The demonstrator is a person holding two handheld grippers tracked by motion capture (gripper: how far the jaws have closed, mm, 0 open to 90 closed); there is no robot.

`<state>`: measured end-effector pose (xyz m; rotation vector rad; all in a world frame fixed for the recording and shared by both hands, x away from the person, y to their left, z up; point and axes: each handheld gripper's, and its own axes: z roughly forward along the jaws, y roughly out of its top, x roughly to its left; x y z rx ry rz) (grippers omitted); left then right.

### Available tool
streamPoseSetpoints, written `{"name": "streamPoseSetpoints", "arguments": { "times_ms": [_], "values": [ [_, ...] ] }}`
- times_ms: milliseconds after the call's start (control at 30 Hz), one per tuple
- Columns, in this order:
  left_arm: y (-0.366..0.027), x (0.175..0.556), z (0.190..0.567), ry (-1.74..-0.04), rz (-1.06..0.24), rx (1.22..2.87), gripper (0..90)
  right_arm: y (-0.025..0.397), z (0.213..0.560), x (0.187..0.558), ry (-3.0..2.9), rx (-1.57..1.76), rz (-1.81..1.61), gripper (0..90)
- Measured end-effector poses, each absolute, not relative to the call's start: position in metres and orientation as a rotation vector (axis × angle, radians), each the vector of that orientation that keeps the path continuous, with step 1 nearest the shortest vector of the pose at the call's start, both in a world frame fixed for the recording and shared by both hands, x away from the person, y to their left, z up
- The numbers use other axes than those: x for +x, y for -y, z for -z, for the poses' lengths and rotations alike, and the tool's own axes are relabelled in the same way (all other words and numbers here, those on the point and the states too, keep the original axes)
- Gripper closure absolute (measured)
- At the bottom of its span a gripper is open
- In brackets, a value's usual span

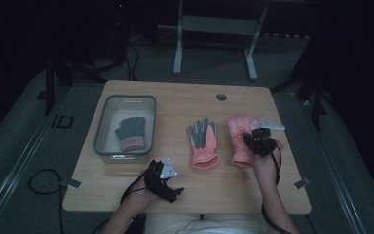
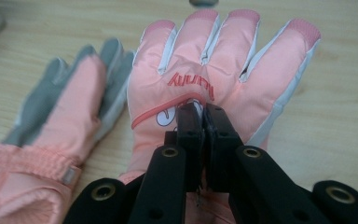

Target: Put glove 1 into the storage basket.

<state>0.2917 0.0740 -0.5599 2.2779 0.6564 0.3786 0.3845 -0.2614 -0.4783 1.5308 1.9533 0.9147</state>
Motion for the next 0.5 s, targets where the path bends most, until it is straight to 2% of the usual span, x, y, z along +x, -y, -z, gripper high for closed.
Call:
{"name": "streamPoseSetpoints", "arguments": {
  "times_ms": [300, 500],
  "values": [
    [-0.074, 0.292, 0.56, -0.659, -0.38, 2.278, 1.5, 0.26, 0.513, 0.401, -1.995, 1.577, -0.844, 85.5],
    [-0.074, 0.291, 0.56, -0.658, -0.382, 2.279, 1.5, 0.26, 0.525, 0.405, -2.001, 1.584, -0.854, 83.3]
  ]
}}
